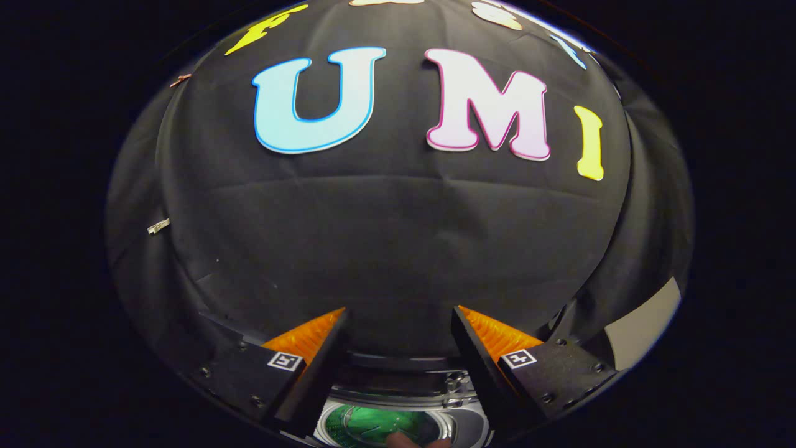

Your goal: Put the clothes into the washing machine and then close the washing machine lid.

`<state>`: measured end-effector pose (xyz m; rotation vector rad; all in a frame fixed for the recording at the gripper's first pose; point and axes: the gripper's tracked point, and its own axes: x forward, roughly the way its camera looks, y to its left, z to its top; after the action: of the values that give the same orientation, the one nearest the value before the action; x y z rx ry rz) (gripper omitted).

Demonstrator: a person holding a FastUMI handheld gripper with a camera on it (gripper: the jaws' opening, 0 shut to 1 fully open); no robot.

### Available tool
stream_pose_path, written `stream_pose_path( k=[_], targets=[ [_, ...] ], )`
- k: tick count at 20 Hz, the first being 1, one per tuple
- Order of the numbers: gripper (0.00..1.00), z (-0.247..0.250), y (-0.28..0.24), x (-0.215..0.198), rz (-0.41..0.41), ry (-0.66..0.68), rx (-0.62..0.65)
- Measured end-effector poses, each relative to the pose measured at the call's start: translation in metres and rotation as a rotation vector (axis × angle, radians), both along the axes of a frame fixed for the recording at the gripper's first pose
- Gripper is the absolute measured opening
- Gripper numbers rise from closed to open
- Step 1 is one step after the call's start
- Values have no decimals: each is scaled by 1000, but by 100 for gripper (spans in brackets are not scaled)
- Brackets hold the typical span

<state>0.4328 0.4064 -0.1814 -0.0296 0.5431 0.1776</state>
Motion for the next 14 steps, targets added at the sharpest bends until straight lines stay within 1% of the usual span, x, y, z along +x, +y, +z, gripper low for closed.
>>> stream_pose_path(
  k=[2,4,6,10,14],
  targets=[
    [98,-6,0,0,14,8,5],
    [100,-8,0,-2,10,12,52],
    [100,-8,1,-6,40,10,43],
    [100,-6,-1,-23,53,20,43],
    [100,-2,-2,-24,59,-31,46]
  ],
)
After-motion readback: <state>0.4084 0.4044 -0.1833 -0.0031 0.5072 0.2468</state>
